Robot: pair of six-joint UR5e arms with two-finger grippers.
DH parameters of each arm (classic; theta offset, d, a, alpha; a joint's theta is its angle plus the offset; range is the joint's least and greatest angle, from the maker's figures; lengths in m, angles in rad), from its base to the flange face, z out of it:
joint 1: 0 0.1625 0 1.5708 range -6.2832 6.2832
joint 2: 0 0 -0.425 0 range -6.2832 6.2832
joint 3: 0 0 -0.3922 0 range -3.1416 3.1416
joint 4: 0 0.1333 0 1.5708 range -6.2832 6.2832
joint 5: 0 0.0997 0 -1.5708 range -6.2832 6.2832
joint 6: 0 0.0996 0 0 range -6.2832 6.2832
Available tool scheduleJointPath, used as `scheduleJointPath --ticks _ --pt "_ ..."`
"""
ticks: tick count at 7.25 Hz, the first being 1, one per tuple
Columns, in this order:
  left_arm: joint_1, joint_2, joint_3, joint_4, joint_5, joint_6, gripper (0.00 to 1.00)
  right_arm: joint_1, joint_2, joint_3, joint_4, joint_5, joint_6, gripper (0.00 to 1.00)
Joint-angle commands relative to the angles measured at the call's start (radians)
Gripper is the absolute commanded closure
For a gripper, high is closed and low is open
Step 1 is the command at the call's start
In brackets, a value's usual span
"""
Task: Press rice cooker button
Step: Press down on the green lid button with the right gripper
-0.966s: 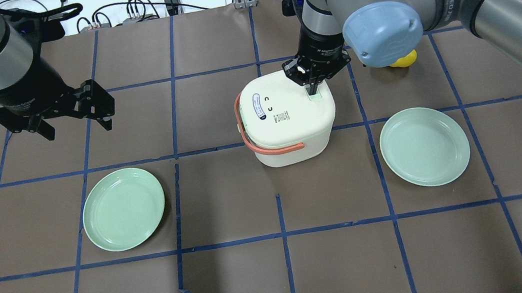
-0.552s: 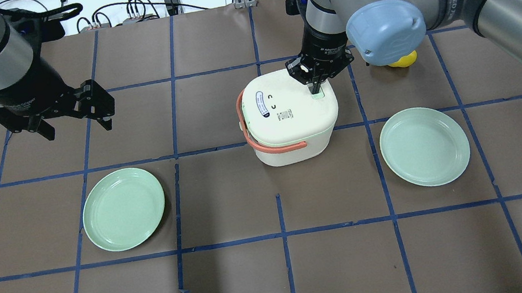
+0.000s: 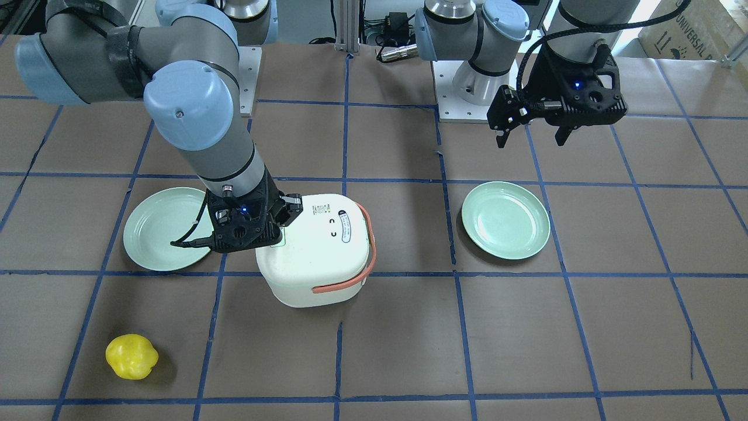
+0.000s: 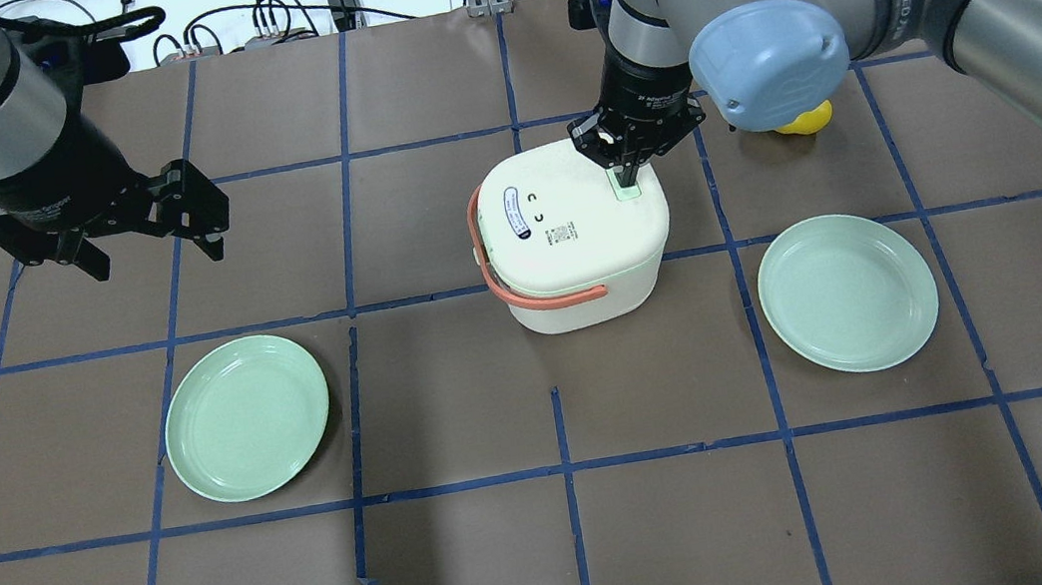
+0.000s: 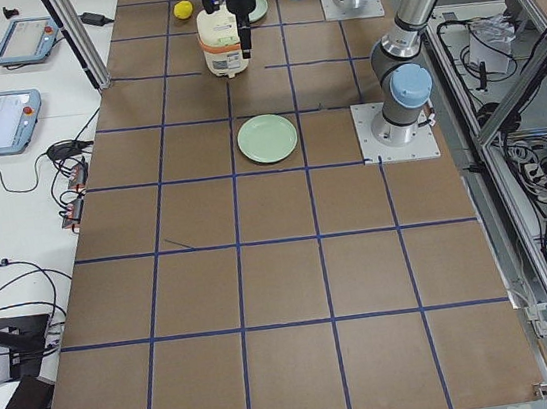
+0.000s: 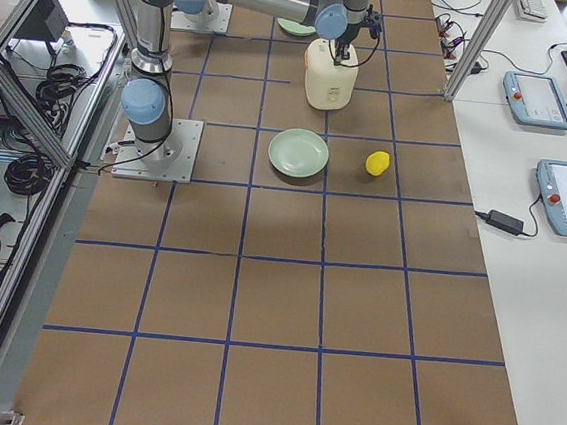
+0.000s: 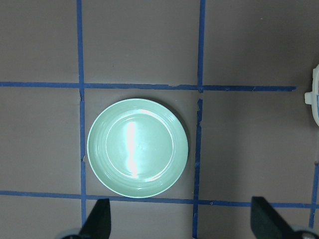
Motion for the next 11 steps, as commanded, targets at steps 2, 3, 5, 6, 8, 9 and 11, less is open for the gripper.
scheduleJointPath --ticks 2,3,5,6,8,9,11 --pt "0.000 0.000 0.000 0.001 0.000 0.000 0.00 0.001 -0.001 0.000 0.001 0.000 0.000 0.92" --pt "0.000 0.000 0.000 0.001 0.000 0.000 0.00 0.001 0.002 0.002 -0.001 0.000 -0.001 0.92" --pt "0.000 0.000 0.000 0.001 0.000 0.000 0.00 0.001 0.004 0.002 -0.001 0.000 0.000 0.92" --pt "0.000 0.000 0.000 0.001 0.000 0.000 0.00 0.001 0.006 0.003 -0.001 0.000 -0.001 0.92" --pt "0.000 0.000 0.000 0.001 0.000 0.000 0.00 0.001 0.012 0.005 -0.013 0.000 0.000 0.92" --pt "0.000 0.000 0.000 0.001 0.000 0.000 0.00 0.004 0.019 0.005 -0.021 0.002 0.000 0.92" --pt "0.000 0.000 0.000 0.001 0.000 0.000 0.00 0.004 0.003 -0.017 -0.007 -0.008 0.002 0.90"
